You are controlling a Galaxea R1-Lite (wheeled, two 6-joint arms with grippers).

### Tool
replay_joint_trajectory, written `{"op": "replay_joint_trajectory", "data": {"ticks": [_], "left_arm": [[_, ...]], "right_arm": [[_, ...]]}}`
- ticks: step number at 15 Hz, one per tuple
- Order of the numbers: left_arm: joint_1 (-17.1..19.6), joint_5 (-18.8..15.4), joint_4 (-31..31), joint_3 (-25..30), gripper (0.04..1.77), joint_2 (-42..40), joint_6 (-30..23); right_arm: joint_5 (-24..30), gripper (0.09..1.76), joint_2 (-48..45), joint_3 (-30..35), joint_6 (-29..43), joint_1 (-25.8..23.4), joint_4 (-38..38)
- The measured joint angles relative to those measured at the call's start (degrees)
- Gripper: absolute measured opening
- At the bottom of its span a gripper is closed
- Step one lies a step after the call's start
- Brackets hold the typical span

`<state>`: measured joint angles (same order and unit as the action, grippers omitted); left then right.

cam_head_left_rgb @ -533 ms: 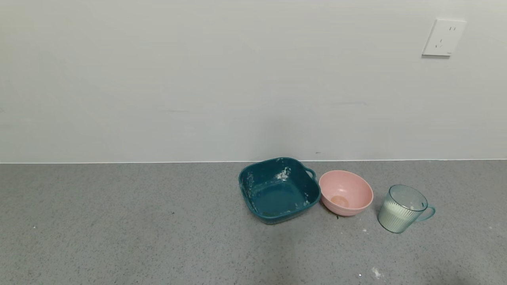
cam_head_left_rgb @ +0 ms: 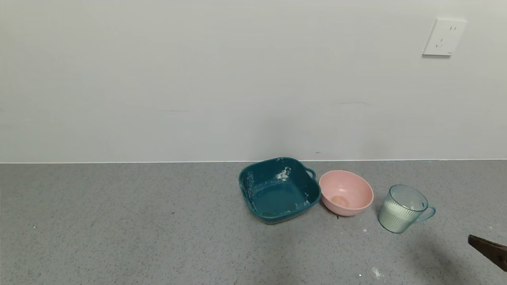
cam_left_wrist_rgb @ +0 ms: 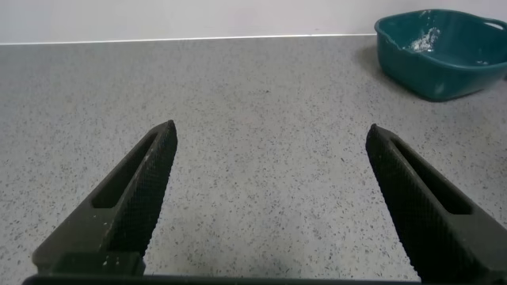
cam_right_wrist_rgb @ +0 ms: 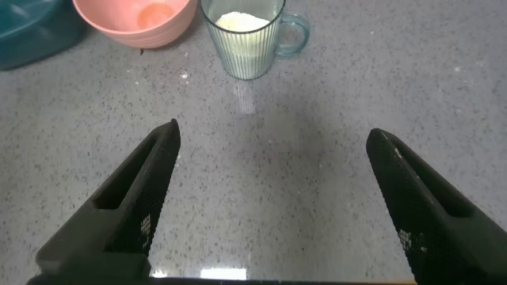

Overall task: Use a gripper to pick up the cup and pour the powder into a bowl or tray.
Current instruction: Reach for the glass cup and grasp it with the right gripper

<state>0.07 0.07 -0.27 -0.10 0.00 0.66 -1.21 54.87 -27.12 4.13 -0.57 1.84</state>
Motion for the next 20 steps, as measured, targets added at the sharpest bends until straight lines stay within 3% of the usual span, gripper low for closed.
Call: {"op": "replay_joint_trajectory", "data": {"ticks": [10,14,20], "left_arm": [[0.0,0.0,-0.02,0.0,1.72,0.0,0.0],[0.0,0.0,-0.04,0.0,1.72,0.0,-0.02],[0.0,0.0,-0.02,0.0,1.72,0.0,-0.04]], "right_arm": [[0.39,1.71,22.27,1.46,-0.2,-0.05,-15.87],[4.32,1.71,28.09,1.85,-0.12,-0.16,-21.49],[4.95,1.71,33.88,3.15,-0.17,-0.09,-30.15]]}}
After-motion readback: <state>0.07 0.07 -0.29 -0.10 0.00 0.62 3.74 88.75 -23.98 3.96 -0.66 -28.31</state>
